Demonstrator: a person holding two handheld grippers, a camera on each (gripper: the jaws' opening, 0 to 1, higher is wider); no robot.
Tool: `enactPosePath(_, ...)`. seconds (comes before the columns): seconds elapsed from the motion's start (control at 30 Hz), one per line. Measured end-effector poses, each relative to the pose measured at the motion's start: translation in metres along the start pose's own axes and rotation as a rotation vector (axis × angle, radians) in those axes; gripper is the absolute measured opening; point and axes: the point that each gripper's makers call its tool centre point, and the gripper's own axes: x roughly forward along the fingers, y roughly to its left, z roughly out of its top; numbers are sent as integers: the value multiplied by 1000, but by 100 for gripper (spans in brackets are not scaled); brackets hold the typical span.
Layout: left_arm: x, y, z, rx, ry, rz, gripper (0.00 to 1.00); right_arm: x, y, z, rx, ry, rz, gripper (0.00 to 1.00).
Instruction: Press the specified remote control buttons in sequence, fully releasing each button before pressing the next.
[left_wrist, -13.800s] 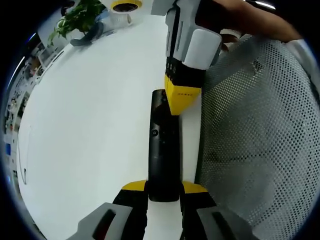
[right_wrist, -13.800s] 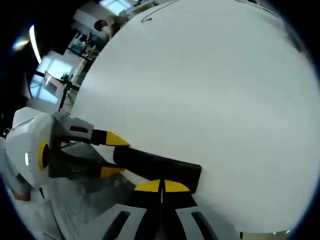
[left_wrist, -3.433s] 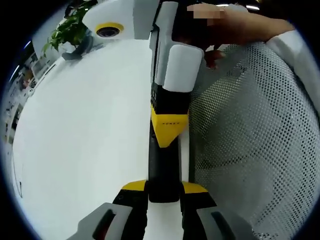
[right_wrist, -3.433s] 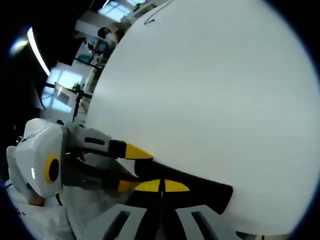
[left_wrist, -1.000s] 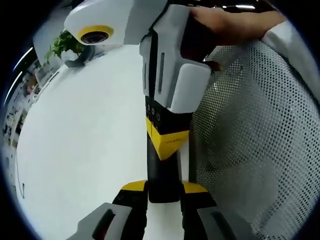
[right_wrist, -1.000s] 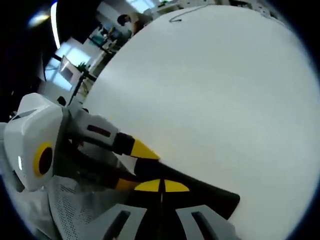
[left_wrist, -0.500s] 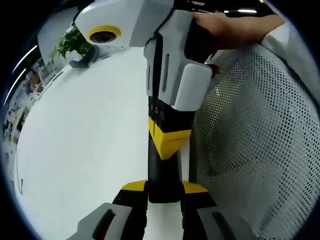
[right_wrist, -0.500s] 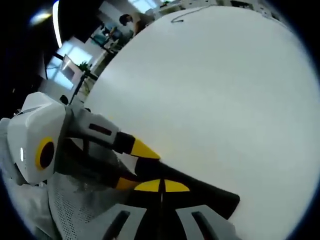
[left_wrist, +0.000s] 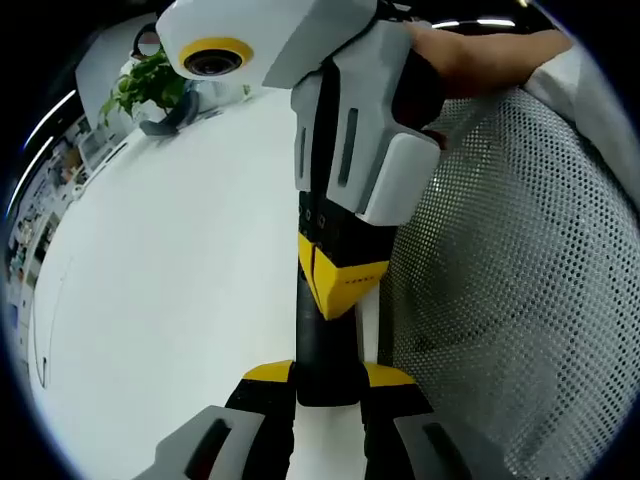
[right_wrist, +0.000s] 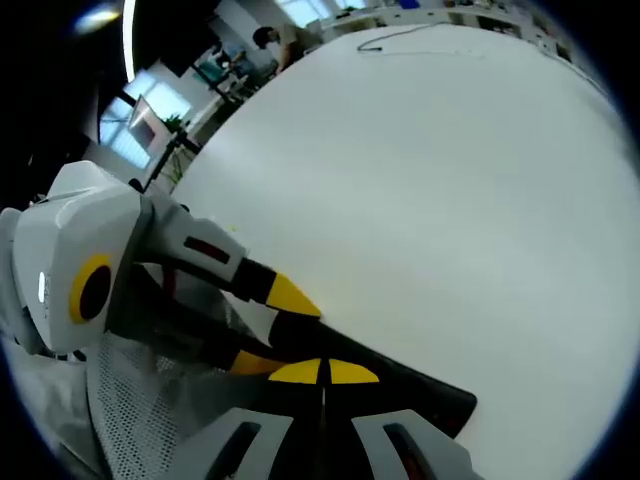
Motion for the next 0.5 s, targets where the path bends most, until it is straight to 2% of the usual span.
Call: enactPosePath(0.5, 1, -1, 1, 6, 34, 0, 24, -1, 2, -2, -19, 6, -5, 0)
